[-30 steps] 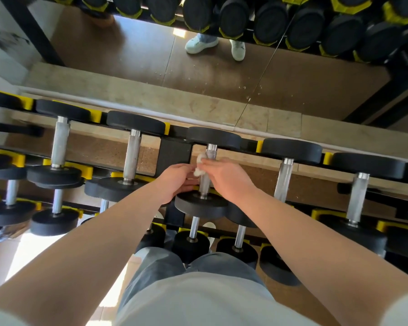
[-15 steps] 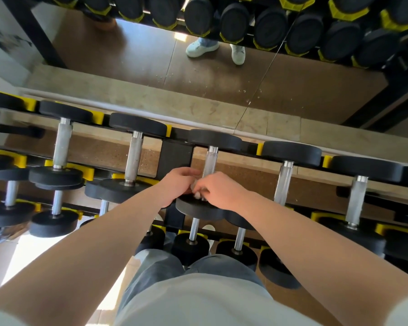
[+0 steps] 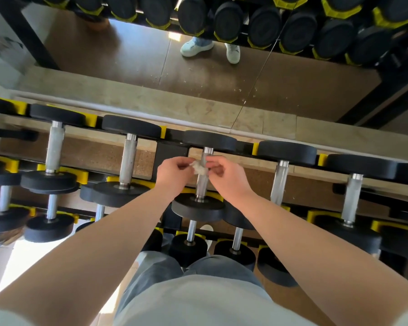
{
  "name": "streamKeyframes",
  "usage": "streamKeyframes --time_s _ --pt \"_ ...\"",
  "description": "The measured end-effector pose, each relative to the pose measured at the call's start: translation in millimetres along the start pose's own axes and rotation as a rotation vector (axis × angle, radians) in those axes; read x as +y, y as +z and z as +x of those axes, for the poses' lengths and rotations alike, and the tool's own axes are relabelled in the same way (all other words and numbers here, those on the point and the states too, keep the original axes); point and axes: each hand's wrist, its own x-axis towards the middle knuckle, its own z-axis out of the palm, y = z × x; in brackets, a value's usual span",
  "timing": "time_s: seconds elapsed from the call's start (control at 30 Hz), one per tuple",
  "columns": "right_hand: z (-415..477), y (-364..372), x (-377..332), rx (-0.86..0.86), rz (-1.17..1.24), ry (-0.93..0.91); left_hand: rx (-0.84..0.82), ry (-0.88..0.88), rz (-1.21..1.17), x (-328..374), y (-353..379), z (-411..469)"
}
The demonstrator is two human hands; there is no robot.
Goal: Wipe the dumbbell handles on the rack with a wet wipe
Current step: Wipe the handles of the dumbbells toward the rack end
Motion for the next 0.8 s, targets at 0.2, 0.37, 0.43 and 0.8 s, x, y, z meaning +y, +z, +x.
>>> streamKeyframes --time_s 0.2,0.37,0.43,0.8 --pt "2 -5 6 0.055 0.019 0.128 -0.099 -0.045 -0.143 12 11 7" --pt "1 -2 15 -0.018 -0.041 0.189 -0.124 0.024 0.172 -3 8 4" --pt "1 1 19 -0.079 -0.092 0.234 -0.279 0.009 0.434 -7 1 3" --pt "9 7 27 -0.164 -0.054 0.362 -0.094 -0.139 -0.102 21 12 28"
